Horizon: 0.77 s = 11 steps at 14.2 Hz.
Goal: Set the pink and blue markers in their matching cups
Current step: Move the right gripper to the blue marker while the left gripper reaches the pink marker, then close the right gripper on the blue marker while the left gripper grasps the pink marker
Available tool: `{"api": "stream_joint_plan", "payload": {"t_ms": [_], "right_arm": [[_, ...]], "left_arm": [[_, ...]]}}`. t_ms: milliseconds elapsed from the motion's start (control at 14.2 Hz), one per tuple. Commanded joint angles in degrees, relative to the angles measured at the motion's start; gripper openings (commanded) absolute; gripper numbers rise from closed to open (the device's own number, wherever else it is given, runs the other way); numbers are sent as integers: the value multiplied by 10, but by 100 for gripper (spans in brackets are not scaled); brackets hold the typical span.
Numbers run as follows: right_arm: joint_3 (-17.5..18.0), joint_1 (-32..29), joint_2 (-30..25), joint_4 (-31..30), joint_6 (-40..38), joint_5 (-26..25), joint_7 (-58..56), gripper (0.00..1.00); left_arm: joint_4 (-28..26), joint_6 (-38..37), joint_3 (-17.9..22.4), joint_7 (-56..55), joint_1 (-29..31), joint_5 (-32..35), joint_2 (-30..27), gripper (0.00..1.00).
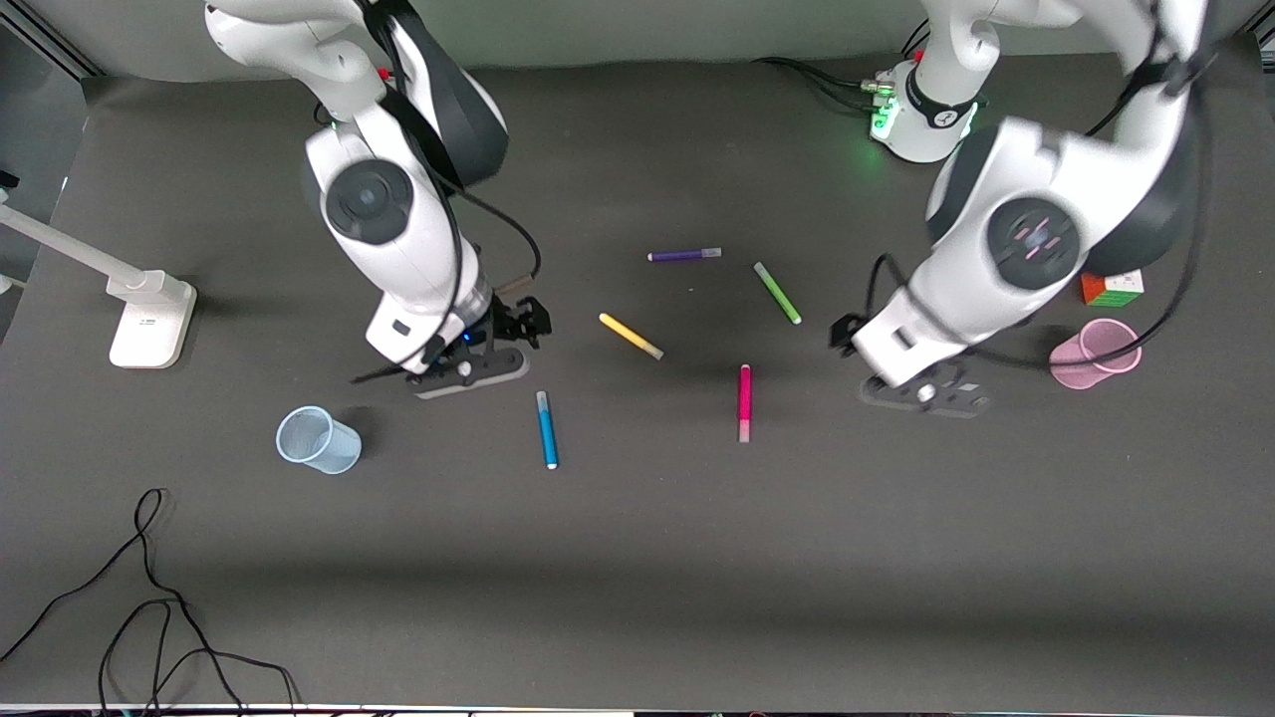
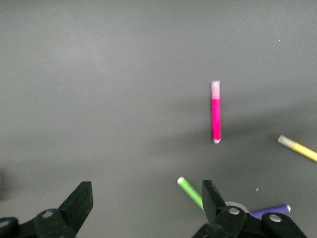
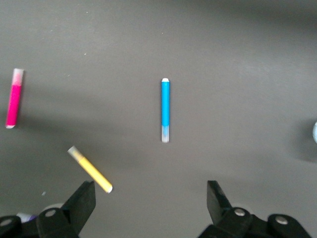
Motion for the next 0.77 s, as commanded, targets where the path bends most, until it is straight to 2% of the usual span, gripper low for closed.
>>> {"api": "stream_joint_plan", "payload": {"t_ms": [0, 281, 703], "right_arm": [[0, 1, 14, -62, 94, -6, 2, 100], [0, 5, 90, -64, 168, -6, 2, 100], [1, 5, 159, -64, 221, -6, 4, 100]], "left_arm": [[13, 51, 9, -8, -18, -12, 49, 98], [4, 134, 9, -25, -46, -12, 106, 97], [-25, 252, 9, -86, -92, -7, 184, 96]]}}
